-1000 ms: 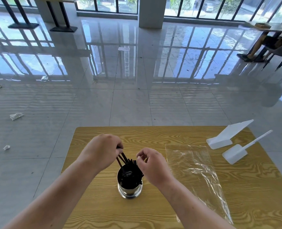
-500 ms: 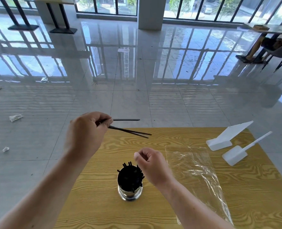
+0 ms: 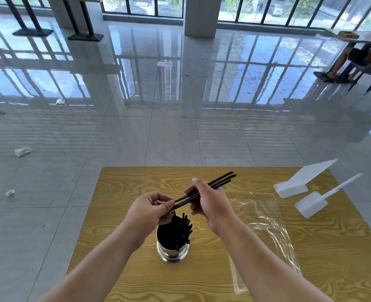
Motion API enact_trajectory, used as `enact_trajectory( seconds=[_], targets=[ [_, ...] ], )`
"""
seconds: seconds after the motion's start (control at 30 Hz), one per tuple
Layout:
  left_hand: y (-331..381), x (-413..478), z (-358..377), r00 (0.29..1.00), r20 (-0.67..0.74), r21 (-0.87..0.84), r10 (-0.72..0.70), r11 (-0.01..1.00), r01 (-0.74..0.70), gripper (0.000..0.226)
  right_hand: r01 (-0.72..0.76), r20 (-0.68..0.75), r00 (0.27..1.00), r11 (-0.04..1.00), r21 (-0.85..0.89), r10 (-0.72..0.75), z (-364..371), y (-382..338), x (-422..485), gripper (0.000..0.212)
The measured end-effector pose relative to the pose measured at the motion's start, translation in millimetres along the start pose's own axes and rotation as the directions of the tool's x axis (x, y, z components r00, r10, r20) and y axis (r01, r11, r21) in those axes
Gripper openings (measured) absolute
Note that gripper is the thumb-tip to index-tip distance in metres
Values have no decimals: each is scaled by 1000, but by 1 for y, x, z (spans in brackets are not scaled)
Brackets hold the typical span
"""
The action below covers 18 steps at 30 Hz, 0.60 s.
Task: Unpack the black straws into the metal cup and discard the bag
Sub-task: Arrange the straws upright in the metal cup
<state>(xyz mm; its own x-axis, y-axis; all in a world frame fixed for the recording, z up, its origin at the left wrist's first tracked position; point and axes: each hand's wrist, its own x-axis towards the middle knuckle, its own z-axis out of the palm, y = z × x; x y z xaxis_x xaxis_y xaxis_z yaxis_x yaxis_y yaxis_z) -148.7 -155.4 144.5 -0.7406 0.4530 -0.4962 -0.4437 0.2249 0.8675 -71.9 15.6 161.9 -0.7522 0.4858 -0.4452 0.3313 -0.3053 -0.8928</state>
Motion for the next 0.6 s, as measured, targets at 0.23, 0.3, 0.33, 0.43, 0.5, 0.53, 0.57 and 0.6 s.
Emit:
enact_trajectory(
  seconds=[0.23, 0.3, 0.33, 0.43, 0.5, 0.53, 0.57, 0.6],
  targets=[
    [-23, 9, -14, 999, -21, 475, 44, 879, -29, 14, 254, 174, 965, 857, -449, -195, 2, 10, -2, 37],
    [-25, 12, -18, 995, -39, 542, 90, 839, -55, 14, 245, 218, 964, 825, -510, -152, 4, 18, -2, 38],
    [-25, 14, -19, 993, -41, 580, 111, 812, -67, 15, 248, 252, 959, 810, -531, -128, 5, 22, -3, 36],
    [-25, 16, -20, 984, -52, 669, 168, 738, -90, 16, 275, 324, 943, 720, -637, -74, 4, 32, -2, 28],
    [-22, 19, -17, 976, -55, 698, 209, 707, -112, 14, 272, 305, 949, 699, -662, -80, -1, 35, -2, 35],
    [-21, 20, -15, 972, -51, 709, 231, 694, -127, 13, 265, 293, 952, 706, -656, -85, -5, 36, -1, 35],
    [-19, 21, -12, 967, -43, 716, 251, 683, -146, 12, 263, 283, 954, 715, -648, -95, -9, 35, -1, 34],
    [-18, 22, -9, 963, -31, 720, 267, 674, -163, 12, 263, 271, 956, 720, -643, -107, -13, 35, -1, 32]
  ],
)
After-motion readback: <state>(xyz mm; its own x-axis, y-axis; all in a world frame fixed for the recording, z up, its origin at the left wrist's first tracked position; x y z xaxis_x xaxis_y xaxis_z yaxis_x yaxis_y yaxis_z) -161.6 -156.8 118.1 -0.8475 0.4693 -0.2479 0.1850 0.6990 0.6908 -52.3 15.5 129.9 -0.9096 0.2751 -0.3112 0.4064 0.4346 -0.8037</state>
